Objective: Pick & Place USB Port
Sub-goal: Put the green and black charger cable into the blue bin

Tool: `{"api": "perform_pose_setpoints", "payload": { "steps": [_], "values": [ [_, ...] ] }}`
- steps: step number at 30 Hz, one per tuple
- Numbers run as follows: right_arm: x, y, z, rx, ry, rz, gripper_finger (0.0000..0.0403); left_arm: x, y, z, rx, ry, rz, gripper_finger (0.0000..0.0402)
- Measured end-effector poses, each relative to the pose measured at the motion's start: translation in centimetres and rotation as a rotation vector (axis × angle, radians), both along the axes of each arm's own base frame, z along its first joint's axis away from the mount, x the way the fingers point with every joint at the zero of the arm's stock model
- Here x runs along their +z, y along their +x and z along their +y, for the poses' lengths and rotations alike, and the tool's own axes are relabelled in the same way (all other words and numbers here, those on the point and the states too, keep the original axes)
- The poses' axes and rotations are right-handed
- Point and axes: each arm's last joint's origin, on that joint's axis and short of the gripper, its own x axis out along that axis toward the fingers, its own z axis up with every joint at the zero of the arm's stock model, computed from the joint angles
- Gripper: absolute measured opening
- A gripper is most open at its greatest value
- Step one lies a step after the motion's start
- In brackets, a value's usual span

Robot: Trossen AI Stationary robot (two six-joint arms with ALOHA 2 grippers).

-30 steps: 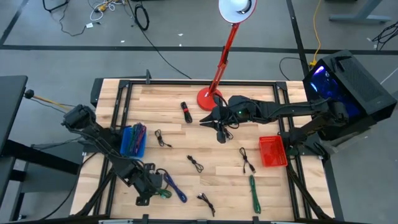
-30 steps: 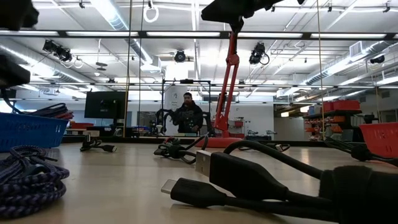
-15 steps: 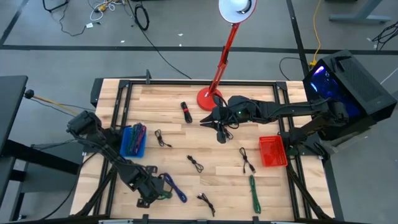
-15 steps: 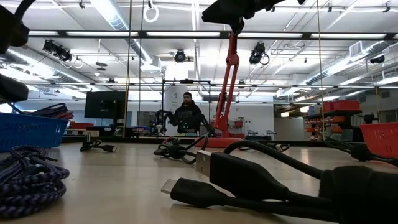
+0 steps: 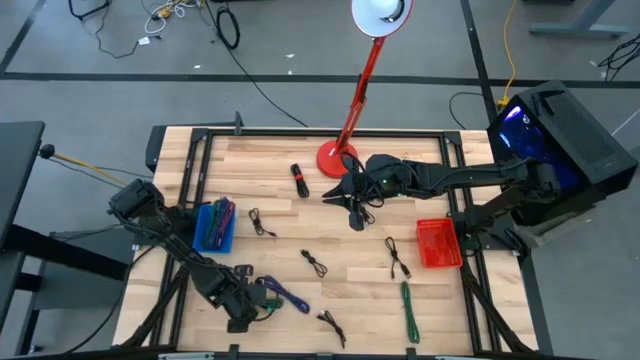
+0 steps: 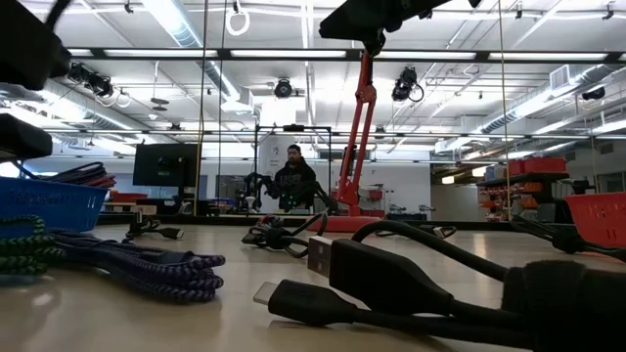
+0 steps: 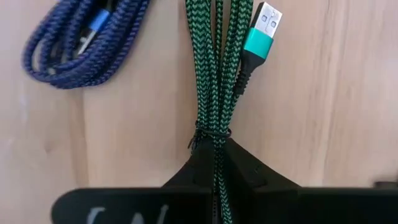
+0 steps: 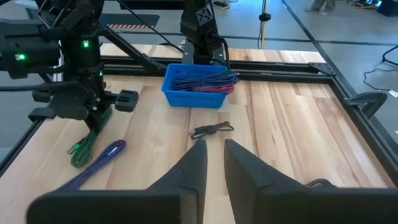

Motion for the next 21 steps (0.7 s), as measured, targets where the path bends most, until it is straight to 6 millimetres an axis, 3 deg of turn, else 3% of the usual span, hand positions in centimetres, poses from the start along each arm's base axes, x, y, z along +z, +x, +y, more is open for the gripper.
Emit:
{"api": "perform_pose_setpoints", "payload": {
  "steps": [6, 10, 14, 21],
  "values": [
    [0.0, 0.0, 0.0, 0.005, -0.011, -0.001, 0.0055, 3.8, 0.3, -1.6, -0.039, 0.001, -0.017, 0.0013],
    [0.0, 0.0, 0.0, 0.007, -0.016, 0.004, 0.0055, 5.9, 0.2, -1.8, 0.016, 0.114, -0.018, 0.0012],
    [-0.1, 0.0, 0.0, 0.007, -0.016, 0.009, 0.0055, 8.2, -0.1, -1.0, 0.228, 0.291, -0.083, 0.0012],
    [-0.3, -0.1, 0.0, 0.012, -0.023, 0.029, 0.0055, 11.4, -3.7, 1.8, 0.625, 0.546, -0.216, 0.0012]
  ]
}}
